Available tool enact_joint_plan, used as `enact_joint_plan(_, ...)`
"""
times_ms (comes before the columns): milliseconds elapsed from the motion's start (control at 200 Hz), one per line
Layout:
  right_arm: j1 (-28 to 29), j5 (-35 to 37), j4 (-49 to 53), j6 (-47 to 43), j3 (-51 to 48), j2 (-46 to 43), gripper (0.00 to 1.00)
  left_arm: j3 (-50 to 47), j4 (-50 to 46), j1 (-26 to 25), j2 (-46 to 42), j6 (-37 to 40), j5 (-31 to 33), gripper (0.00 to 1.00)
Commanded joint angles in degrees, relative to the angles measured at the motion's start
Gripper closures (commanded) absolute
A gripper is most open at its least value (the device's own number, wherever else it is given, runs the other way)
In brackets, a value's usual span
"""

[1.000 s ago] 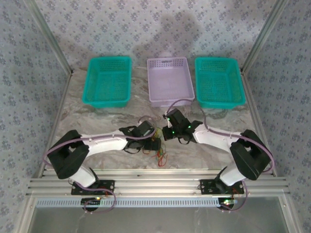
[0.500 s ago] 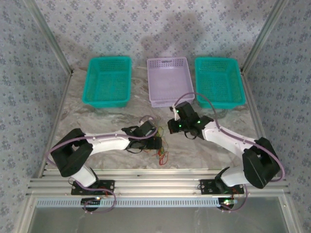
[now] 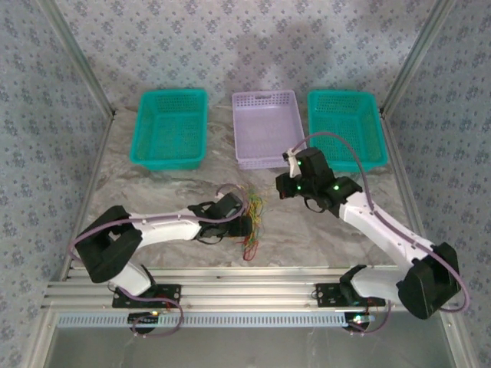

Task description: Untangle the cables

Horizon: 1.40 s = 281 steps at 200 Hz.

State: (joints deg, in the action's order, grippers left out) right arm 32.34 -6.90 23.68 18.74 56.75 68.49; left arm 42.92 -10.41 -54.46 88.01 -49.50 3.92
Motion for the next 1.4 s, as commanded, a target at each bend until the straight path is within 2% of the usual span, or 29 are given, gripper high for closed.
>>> enact_joint_plan(0, -0.69, -0.27, 2.18, -0.80, 4.99, -2.71, 1.00, -1.07, -2.31, -0.30, -1.07, 1.40, 1.09, 0.20)
enact_joint_plan(95, -0.61, -1.25, 3.02, -0.29, 6.95, -3.56, 1.00, -1.67, -1.98, -0.30, -1.04, 1.36, 1.17, 0.20)
enact_joint_plan(375, -0.77, -2.41, 6.96, 0.13, 14.06, -6.91, 1.00, -2.66, -1.27, -0.21, -0.85, 1.48, 1.51, 0.33)
enact_joint_plan(560, -0.86, -2.84, 9.67, -0.50, 19.06, -7.14, 1.00, -2.66, -0.53, -0.21, -0.21, 1.49, 1.33, 0.48)
enact_joint_plan(829, -2.04, -4.72, 13.06, -0.12, 25.56, -6.94, 1.00, -2.99, 0.31, -0.13, 1.55, 1.17, 1.09, 0.49)
enact_joint_plan(999, -2.63, -5.41, 15.00, 0.25, 30.63, -6.70, 1.00, -3.56, 0.57, 0.26, 1.55, 1.57, 0.97, 0.58)
enact_joint_plan(1274, -2.85, -4.69, 16.72, 0.34, 33.59, -6.97, 1.00, -4.15, -0.91, 1.74, -1.28, 2.69, 1.66, 0.65)
enact_joint_plan(1334, -3.08, -3.57, 17.99, -0.43, 33.98, -7.04, 1.00, -4.49, -1.35, 2.37, -2.59, 3.26, 1.65, 0.68)
enact_joint_plan(1399, -3.42, -2.21, 18.72, -1.07, 34.12, -7.38, 1.00, -4.81, -1.90, 3.07, -4.27, 3.72, 1.61, 0.77)
